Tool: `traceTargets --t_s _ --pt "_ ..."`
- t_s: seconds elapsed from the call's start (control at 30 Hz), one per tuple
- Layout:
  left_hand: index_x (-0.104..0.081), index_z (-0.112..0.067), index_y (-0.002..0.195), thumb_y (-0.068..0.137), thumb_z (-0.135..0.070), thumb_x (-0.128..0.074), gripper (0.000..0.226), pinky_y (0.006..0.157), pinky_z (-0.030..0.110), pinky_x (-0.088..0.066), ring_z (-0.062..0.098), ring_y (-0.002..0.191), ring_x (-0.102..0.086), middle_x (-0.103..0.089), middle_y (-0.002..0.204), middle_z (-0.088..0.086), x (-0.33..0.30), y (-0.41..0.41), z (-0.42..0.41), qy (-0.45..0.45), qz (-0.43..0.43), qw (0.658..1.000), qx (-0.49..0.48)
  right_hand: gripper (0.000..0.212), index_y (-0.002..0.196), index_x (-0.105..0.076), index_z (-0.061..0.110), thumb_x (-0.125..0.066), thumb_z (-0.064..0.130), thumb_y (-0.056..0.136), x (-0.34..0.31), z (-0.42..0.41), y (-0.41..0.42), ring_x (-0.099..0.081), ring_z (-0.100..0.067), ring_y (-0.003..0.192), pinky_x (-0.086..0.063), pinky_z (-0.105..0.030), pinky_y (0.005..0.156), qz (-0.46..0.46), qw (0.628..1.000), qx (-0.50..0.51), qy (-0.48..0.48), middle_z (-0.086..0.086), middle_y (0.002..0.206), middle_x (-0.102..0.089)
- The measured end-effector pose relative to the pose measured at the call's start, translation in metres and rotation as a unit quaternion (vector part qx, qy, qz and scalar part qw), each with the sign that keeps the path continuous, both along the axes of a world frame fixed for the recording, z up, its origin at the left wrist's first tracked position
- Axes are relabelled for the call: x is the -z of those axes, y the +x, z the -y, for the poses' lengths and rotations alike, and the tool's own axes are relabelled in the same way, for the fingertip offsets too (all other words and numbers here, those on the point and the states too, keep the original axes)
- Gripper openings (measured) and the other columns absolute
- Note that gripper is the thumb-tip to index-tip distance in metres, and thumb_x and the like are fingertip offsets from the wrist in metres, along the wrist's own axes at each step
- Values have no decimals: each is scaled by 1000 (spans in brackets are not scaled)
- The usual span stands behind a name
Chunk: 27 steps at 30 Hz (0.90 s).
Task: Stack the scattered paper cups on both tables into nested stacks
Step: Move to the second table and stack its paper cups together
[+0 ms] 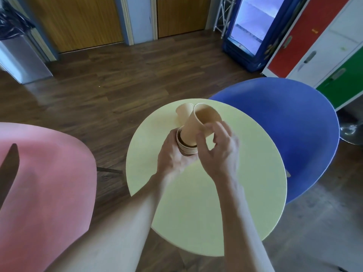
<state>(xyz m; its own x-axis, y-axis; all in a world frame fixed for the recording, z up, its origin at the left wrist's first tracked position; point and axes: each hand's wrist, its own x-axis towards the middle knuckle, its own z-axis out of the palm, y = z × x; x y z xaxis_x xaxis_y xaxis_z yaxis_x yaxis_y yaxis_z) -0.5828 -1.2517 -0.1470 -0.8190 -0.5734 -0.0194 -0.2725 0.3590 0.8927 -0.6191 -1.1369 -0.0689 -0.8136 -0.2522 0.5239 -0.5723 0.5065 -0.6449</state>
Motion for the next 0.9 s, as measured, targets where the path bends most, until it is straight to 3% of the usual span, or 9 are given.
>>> traceTargets --t_s 0.2,0.33,0.4,0.53,0.67,0.73,0.8,0.87,0.9 --pt "-53 -27 112 51 -66 -60 72 71 34 -52 17 86 -64 -68 98 -11 -10 0 -8 47 17 999 21 19 89 -73 23 -61 38 86 17 -2 7 -63 -23 84 -43 -28 51 32 993 -15 108 3 100 -61" --pt "-55 -20 116 51 -68 -55 81 74 34 -52 21 90 -65 -68 102 -8 -16 -2 -14 41 11 998 35 43 121 -68 32 -52 51 85 18 -7 8 -62 -17 84 -49 -30 56 53 993 0 109 4 120 -53" --pt "-56 -25 122 54 -67 -68 81 80 33 -55 16 96 -67 -70 108 -11 -16 -5 -18 50 3 998 42 53 136 -56 32 -52 54 87 21 -13 6 -59 -17 96 -49 -31 67 81 993 35 80 2 127 -46" --pt "-55 -32 129 64 -38 -93 76 93 35 -57 4 108 -68 -71 118 -15 -8 -13 -24 107 -36 989 92 89 156 -26 27 -53 65 80 33 -30 -6 -46 -23 134 -45 -42 105 218 975 27 19 -1 147 -36" --pt "-51 -20 137 66 -23 -93 83 101 37 -53 15 120 -64 -66 130 -6 1 -24 -21 119 -72 972 191 101 160 -19 23 -72 58 82 38 -38 -10 -37 -15 144 -34 -27 110 282 959 -7 27 2 157 -38" --pt "-45 -16 142 56 -20 -97 101 103 44 -52 24 127 -57 -57 137 3 9 -33 -7 58 -30 968 244 101 159 -21 22 -77 54 80 41 -38 -13 -41 -14 142 -36 -26 107 288 957 -8 20 3 154 -43" --pt "-36 -22 148 51 -24 -95 113 109 45 -47 25 135 -45 -45 145 4 7 -42 14 -63 98 957 264 105 157 -23 22 -82 53 77 45 -36 -16 -45 -13 138 -38 -25 102 298 954 -8 8 7 150 -46" --pt "-28 -20 152 65 -13 -88 106 113 38 -39 26 142 -33 -34 148 9 3 -47 32 -120 225 934 251 109 156 -24 24 -88 47 71 49 -33 -18 -47 -10 133 -38 -23 98 311 950 -4 -7 14 142 -47" --pt "-32 -17 150 72 -8 -82 93 111 35 -39 27 142 -34 -36 148 11 1 -51 40 -123 231 938 228 109 155 -25 24 -90 43 69 52 -31 -20 -49 -10 131 -39 -23 97 308 951 1 -10 16 139 -48"
